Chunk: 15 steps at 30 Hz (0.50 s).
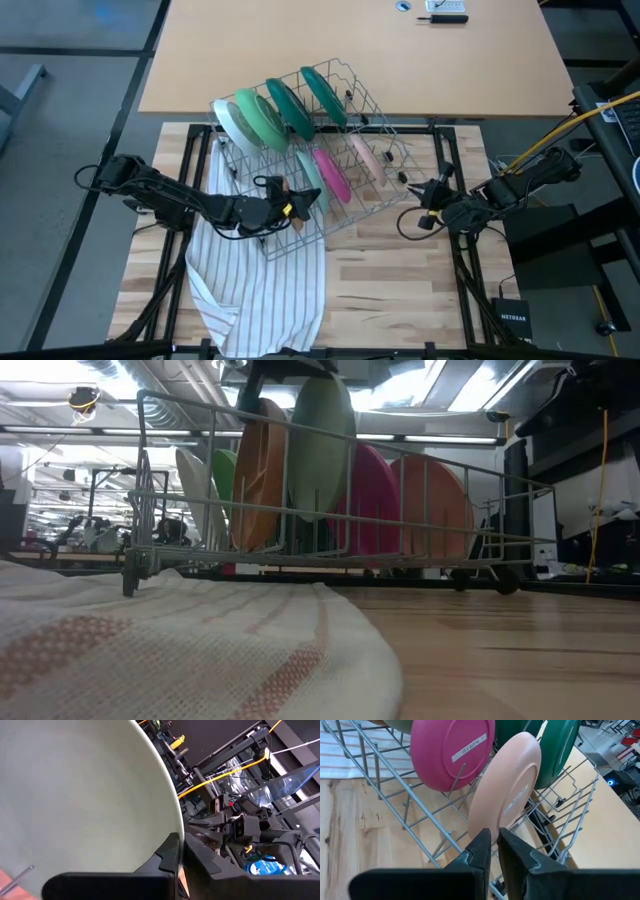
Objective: Sort dishes
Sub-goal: Put the light green plate in the dish rack
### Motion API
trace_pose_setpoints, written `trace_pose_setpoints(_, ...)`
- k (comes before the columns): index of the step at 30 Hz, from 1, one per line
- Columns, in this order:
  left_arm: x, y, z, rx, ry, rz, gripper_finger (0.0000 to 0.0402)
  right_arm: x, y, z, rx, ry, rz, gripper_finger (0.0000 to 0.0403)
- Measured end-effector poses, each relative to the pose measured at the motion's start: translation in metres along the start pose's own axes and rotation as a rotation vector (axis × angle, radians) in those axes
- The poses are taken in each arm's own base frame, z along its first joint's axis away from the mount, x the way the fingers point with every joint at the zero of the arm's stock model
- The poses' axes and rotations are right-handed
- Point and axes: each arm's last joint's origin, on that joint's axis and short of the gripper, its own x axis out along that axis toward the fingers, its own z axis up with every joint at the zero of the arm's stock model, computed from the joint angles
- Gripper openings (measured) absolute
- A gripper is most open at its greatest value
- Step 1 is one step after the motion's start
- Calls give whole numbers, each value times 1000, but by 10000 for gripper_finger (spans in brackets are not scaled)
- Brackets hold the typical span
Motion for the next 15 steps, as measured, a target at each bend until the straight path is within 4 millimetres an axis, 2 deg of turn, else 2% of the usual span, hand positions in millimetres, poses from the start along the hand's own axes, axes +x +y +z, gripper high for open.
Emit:
trace_pose_setpoints(7,0,0,-1,2,33,-10,36,0,0,0,0,2,6,39)
trace_pose_setpoints(15,-1,0,-1,87,52,-22,102,0,0,0,0,4,13,39)
